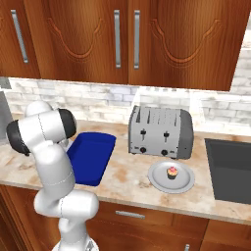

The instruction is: Move the dessert items from the plates to the tray.

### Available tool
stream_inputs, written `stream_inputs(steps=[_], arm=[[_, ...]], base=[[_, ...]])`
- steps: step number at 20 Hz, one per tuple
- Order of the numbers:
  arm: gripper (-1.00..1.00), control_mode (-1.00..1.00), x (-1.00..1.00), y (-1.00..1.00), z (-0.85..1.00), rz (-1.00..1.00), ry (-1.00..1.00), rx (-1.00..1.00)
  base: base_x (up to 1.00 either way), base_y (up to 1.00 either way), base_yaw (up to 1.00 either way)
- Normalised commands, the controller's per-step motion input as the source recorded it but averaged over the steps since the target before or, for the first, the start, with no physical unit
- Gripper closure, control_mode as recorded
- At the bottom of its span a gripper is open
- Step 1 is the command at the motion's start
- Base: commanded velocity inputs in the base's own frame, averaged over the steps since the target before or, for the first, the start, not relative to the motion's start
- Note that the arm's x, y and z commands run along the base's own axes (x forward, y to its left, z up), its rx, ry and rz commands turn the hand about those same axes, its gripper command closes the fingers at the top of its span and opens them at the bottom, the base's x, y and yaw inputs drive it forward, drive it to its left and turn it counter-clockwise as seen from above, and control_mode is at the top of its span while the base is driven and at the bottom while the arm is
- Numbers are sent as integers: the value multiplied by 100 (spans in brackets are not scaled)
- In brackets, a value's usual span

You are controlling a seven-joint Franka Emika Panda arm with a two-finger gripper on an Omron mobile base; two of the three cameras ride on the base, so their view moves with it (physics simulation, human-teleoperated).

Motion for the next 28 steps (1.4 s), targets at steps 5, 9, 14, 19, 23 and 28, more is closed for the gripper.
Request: stream_inputs(steps=[5, 9, 14, 19, 23, 28], arm=[[100, -100, -2, -27, 91, -12, 1, -4], [100, -100, -7, -85, 49, -24, 14, -12], [100, -100, 0, -100, 2, -27, 12, -15], [100, -100, 0, -100, -3, -24, 11, -8], [100, -100, 7, -67, -27, -10, 5, 1], [100, -100, 1, -33, -46, 1, 0, 0]], base=[[0, 0, 0], [0, 0, 0], [0, 0, 0], [0, 0, 0], [0, 0, 0], [0, 0, 0]])
